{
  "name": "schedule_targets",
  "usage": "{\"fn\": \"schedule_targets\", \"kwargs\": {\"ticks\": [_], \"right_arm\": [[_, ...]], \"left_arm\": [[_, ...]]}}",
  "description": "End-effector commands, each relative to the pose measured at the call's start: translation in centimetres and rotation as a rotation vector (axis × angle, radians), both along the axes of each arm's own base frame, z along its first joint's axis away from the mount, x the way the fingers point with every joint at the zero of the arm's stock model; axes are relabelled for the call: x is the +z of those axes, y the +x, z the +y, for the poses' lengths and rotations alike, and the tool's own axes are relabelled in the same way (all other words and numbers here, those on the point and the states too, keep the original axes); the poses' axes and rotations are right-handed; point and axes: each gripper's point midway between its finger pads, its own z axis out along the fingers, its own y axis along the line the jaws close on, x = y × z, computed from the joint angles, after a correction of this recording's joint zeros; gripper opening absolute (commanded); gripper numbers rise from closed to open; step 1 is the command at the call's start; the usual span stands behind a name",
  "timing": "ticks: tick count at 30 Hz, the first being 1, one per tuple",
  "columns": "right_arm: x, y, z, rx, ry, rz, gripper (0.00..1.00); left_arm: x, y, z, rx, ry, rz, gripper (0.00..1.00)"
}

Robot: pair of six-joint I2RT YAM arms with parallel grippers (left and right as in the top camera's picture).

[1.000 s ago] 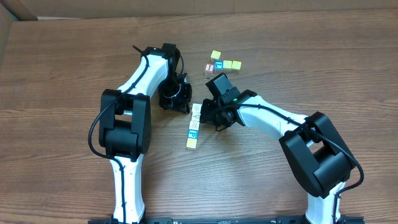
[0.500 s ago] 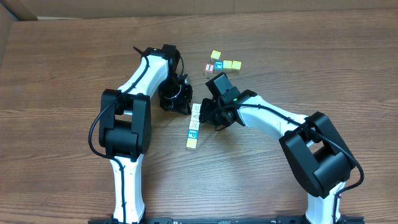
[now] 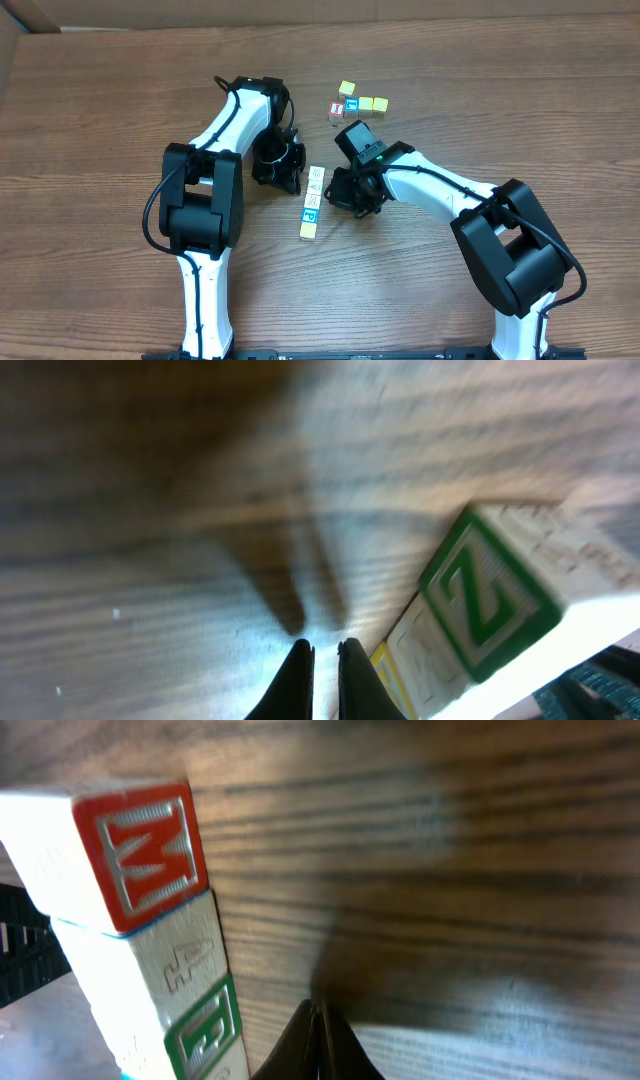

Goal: Flip 5 blocks

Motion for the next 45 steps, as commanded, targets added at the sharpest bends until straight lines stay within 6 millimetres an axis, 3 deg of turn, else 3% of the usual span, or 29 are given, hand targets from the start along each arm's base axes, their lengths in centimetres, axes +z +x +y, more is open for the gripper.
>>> {"fn": "schedule_targets", "kwargs": {"ticks": [1, 17, 29, 36, 45], "right_arm": [[1.3, 0.1, 1.1, 0.016, 0.059, 0.016, 0.04], [0.8, -2.1, -0.5, 0.051, 0.014, 0.11, 0.04], [1.8, -4.4, 1.5, 0.051, 0.109, 0.225, 0.04], [1.3, -4.8, 2.9, 0.046, 0.068, 0.179, 0.04], [0.9, -4.6, 2.8, 0.006, 0.026, 0.159, 0.04]], "left_arm": [[-0.2, -1.2, 0.5, -0.003, 0.025, 0.051, 0.04], [0.7, -4.1, 0.7, -0.013, 0.051, 0.173, 0.04], [-0.1, -4.6, 0.7, -0.012, 0.052, 0.179, 0.04], [0.1, -5.0, 0.8, -0.013, 0.06, 0.198, 0.04], [0.0, -5.2, 1.6, -0.017, 0.108, 0.205, 0.04]]}}
